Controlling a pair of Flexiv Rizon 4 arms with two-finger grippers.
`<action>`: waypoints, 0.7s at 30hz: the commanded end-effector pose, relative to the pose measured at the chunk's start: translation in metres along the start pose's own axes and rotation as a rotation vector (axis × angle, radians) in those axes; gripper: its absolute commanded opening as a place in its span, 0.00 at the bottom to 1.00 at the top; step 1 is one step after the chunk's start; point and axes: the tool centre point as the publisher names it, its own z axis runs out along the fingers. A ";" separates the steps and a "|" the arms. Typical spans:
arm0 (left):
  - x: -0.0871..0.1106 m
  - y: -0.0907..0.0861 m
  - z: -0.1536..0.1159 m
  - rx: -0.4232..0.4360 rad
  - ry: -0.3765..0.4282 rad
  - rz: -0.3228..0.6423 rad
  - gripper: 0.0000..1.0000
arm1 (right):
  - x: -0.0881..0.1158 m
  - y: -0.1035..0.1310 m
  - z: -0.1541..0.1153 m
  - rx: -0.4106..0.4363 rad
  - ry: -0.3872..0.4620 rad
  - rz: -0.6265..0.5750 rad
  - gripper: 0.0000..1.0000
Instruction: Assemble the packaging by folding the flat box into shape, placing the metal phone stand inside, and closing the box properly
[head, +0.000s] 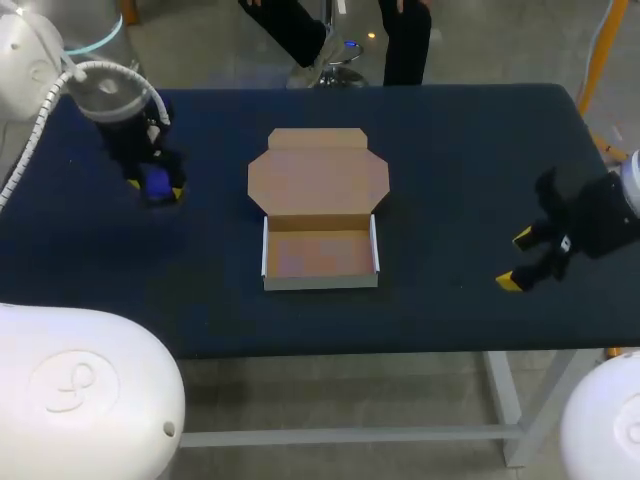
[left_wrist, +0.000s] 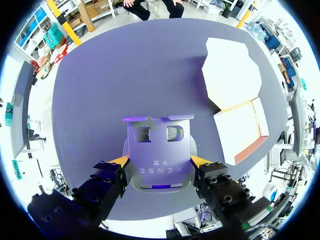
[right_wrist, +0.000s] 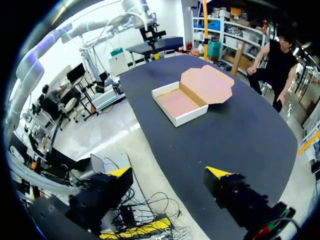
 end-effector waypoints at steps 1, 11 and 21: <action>0.008 0.003 -0.003 -0.003 -0.013 0.006 0.00 | 0.002 -0.002 0.020 0.020 -0.015 -0.006 1.00; 0.022 0.007 -0.003 -0.019 -0.015 0.004 0.00 | -0.001 -0.001 0.032 0.019 -0.010 -0.047 1.00; 0.049 0.009 -0.003 -0.035 -0.008 0.002 0.00 | -0.001 -0.001 0.032 0.019 -0.010 -0.047 1.00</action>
